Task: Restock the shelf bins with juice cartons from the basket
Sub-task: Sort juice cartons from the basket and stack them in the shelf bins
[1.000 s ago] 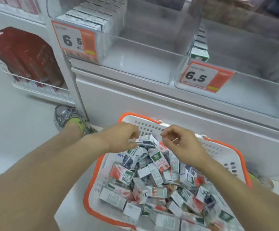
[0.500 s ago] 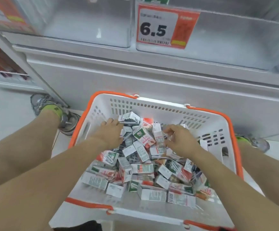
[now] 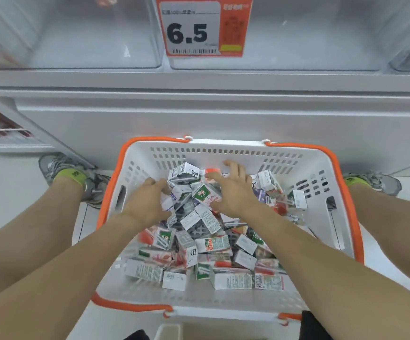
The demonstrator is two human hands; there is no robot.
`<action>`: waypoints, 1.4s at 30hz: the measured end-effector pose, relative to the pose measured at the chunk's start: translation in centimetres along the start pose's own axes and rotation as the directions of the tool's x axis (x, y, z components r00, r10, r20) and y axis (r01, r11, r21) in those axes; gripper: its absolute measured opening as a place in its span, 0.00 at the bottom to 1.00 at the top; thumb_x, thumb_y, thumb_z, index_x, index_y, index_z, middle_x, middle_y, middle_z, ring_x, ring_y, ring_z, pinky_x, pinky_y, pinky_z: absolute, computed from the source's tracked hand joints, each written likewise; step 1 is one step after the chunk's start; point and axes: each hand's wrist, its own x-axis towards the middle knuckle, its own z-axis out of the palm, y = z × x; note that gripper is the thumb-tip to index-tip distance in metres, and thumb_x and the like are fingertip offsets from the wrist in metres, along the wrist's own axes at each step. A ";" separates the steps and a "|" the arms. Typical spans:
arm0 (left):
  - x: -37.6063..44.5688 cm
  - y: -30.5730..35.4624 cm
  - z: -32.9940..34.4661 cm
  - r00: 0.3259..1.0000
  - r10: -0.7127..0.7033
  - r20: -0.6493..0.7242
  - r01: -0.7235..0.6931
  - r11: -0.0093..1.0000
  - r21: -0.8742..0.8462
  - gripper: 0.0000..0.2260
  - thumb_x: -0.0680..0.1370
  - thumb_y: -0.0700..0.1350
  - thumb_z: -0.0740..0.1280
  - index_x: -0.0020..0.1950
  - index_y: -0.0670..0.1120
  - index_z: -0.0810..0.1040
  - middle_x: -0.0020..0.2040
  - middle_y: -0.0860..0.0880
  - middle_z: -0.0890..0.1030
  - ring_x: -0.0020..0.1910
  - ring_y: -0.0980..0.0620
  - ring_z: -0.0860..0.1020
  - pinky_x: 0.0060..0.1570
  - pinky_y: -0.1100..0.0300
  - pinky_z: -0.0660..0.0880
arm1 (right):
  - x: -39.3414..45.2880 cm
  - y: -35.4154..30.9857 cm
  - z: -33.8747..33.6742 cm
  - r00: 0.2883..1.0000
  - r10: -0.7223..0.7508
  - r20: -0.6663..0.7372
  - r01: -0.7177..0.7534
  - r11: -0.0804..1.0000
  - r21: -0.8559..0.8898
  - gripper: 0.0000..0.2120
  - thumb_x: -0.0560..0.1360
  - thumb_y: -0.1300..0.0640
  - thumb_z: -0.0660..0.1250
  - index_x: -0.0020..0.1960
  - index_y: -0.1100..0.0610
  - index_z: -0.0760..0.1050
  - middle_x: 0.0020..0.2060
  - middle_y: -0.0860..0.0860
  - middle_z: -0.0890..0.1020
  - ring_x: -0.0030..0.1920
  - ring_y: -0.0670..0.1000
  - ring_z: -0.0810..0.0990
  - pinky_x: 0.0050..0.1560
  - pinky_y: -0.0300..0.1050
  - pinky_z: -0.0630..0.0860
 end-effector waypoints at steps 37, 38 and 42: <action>-10.7 0.3 -20.0 0.997 0.038 -0.072 -0.064 -0.182 -0.981 0.24 0.72 0.53 0.67 0.62 0.39 0.80 0.51 0.36 0.83 0.42 0.40 0.84 0.36 0.49 0.83 | -6.2 -9.3 -20.6 0.997 -0.082 -0.002 0.023 0.259 0.966 0.19 0.71 0.68 0.72 0.60 0.64 0.73 0.53 0.61 0.84 0.53 0.61 0.85 0.52 0.50 0.83; -11.0 0.3 -20.5 0.997 0.020 -0.073 -0.068 -0.192 -0.979 0.25 0.72 0.52 0.65 0.63 0.38 0.78 0.49 0.36 0.83 0.39 0.40 0.83 0.33 0.51 0.82 | -6.5 -10.3 -21.5 0.996 -0.074 -0.043 0.061 0.250 0.966 0.21 0.69 0.67 0.74 0.60 0.63 0.73 0.53 0.61 0.85 0.52 0.62 0.85 0.51 0.51 0.83; -11.2 -0.8 -22.3 0.990 -0.081 -0.115 -0.126 -0.145 -0.981 0.29 0.71 0.52 0.67 0.65 0.33 0.74 0.50 0.34 0.81 0.39 0.41 0.81 0.35 0.52 0.82 | -6.3 -15.2 -24.3 0.967 -0.065 -0.248 0.255 0.326 0.910 0.19 0.66 0.68 0.77 0.55 0.64 0.75 0.48 0.60 0.86 0.50 0.62 0.86 0.53 0.57 0.82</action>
